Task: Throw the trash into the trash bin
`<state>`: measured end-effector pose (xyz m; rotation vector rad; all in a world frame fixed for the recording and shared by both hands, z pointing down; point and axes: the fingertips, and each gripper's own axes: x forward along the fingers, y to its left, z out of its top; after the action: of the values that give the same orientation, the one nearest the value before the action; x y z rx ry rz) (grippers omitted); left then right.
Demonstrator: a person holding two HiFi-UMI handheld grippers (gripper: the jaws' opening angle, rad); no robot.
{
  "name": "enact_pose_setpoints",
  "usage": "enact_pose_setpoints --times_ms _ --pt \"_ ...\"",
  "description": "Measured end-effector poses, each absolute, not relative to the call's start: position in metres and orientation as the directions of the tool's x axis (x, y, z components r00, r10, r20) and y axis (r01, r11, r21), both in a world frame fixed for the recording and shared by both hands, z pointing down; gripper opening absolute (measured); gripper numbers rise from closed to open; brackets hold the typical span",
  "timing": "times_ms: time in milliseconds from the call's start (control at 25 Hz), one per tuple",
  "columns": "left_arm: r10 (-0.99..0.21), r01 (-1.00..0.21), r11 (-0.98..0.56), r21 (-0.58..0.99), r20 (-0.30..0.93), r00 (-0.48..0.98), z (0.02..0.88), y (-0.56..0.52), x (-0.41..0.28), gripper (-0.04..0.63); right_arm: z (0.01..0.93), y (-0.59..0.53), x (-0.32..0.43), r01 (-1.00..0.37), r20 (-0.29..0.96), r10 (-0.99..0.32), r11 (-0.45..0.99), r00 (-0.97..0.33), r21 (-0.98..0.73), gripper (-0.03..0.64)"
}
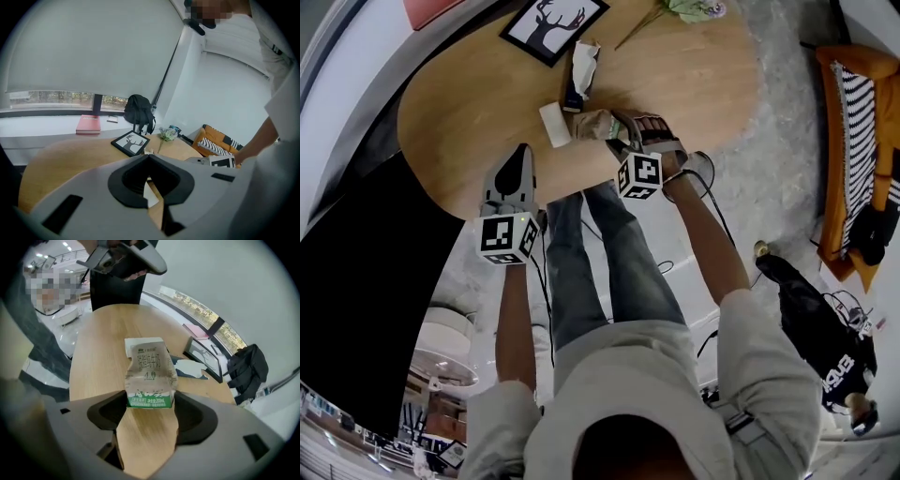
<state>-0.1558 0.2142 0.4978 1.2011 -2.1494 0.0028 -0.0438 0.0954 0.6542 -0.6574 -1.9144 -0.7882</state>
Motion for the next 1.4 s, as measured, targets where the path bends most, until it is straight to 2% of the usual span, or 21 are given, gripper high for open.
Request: enact_pose_setpoints --times_ms 80,200,360,560,800,1080,1400 --pt "-0.763 -0.764 0.567 0.307 0.545 -0.348 0.496 0.208 -0.155 0.017 0.646 0.093 -0.046 0.615 0.884 0.132 0.763 -0.449 0.198 0.325" --pt "-0.772 -0.776 0.550 0.308 0.540 -0.333 0.495 0.200 -0.154 0.017 0.634 0.085 -0.053 0.334 0.848 0.148 0.942 -0.508 0.036 0.325" --pt "-0.785 -0.796 0.522 0.307 0.538 -0.307 0.495 0.187 -0.149 0.017 0.623 0.069 -0.055 0.004 0.799 0.128 0.988 -0.587 -0.155 0.325" --pt "-0.805 -0.827 0.469 0.308 0.535 -0.257 0.494 0.167 -0.142 0.017 0.609 0.048 -0.045 -0.272 0.732 0.059 0.906 -0.678 -0.325 0.325" --pt "-0.831 -0.871 0.384 0.306 0.525 -0.183 0.485 0.128 -0.120 0.017 0.595 0.004 0.023 -0.459 0.734 -0.096 0.833 -0.672 -0.311 0.325" --pt "-0.862 -0.921 0.227 0.316 0.505 -0.039 0.485 0.069 -0.076 0.018 0.609 -0.052 0.170 -0.741 0.800 -0.325 0.638 -0.505 -0.209 0.325" --pt "-0.857 -0.948 0.042 0.316 0.499 0.128 0.481 0.014 -0.023 0.018 0.645 -0.050 0.305 -0.902 0.873 -0.382 0.409 -0.304 -0.136 0.325"
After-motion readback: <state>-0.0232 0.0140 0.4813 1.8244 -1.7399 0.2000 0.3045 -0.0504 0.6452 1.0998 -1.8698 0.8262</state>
